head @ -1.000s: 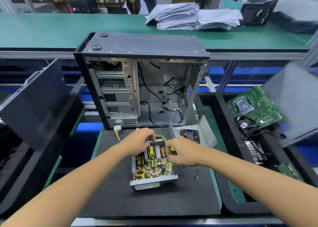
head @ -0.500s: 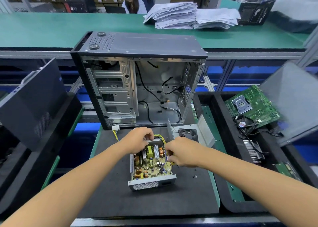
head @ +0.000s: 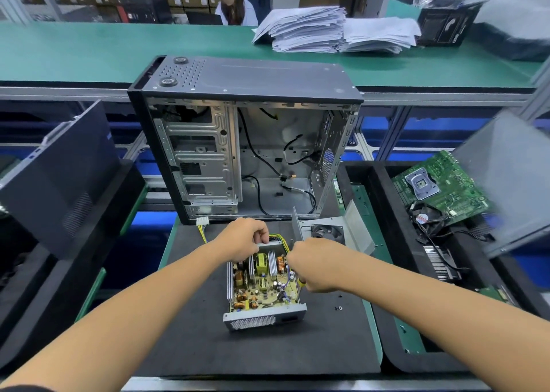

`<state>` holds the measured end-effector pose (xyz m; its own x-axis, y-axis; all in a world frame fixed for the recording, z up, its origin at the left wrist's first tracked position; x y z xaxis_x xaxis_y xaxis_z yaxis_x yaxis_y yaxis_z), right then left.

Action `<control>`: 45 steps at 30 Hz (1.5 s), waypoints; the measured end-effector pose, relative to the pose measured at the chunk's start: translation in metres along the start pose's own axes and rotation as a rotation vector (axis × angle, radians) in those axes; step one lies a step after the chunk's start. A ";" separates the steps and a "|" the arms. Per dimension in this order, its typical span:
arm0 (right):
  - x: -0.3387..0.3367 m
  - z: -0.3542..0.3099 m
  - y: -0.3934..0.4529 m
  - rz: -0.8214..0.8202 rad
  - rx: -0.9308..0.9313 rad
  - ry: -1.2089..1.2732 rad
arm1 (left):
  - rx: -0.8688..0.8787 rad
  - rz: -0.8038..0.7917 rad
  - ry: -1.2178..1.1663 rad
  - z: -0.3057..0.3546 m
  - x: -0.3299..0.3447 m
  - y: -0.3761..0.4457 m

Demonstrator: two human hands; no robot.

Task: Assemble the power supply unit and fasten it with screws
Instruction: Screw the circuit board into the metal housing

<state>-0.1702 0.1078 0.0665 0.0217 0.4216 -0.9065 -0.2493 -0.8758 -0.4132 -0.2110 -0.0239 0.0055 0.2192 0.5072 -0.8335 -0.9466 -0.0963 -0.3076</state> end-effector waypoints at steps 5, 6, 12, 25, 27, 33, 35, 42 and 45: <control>0.004 -0.004 0.003 -0.003 -0.019 -0.045 | -0.007 -0.010 0.003 0.000 0.000 0.000; 0.006 -0.003 0.004 -0.007 -0.011 -0.047 | -0.006 -0.012 0.003 0.000 0.000 0.000; 0.005 -0.010 0.001 -0.080 -0.055 0.077 | -0.006 -0.025 0.015 0.001 0.000 0.001; 0.005 -0.006 0.003 -0.025 -0.020 0.093 | -0.010 -0.030 0.004 0.000 0.000 0.002; -0.001 -0.008 0.005 -0.007 -0.037 0.009 | -0.006 -0.034 0.004 0.000 0.001 0.002; 0.004 -0.005 0.007 0.003 0.021 -0.012 | 0.003 -0.022 0.007 0.000 0.000 0.003; 0.008 -0.006 0.003 -0.049 0.001 0.112 | 0.003 -0.023 0.012 0.001 0.000 0.002; 0.001 -0.009 0.005 0.071 0.010 -0.019 | 0.005 -0.022 0.006 -0.001 0.001 0.002; 0.004 -0.002 0.001 0.062 0.050 0.030 | 0.004 -0.019 0.003 -0.001 0.000 0.002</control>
<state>-0.1681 0.1079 0.0624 0.0334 0.3588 -0.9328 -0.2992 -0.8869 -0.3519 -0.2127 -0.0245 0.0041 0.2375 0.5066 -0.8288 -0.9434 -0.0833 -0.3212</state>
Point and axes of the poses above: each hand's wrist, its own y-axis towards the middle knuckle, its own x-axis out of the palm, z = x × y, the point moved 8 cm from there along y, towards the middle knuckle, and after that the axes turned 8 degrees about -x, right-handed, at the moved point
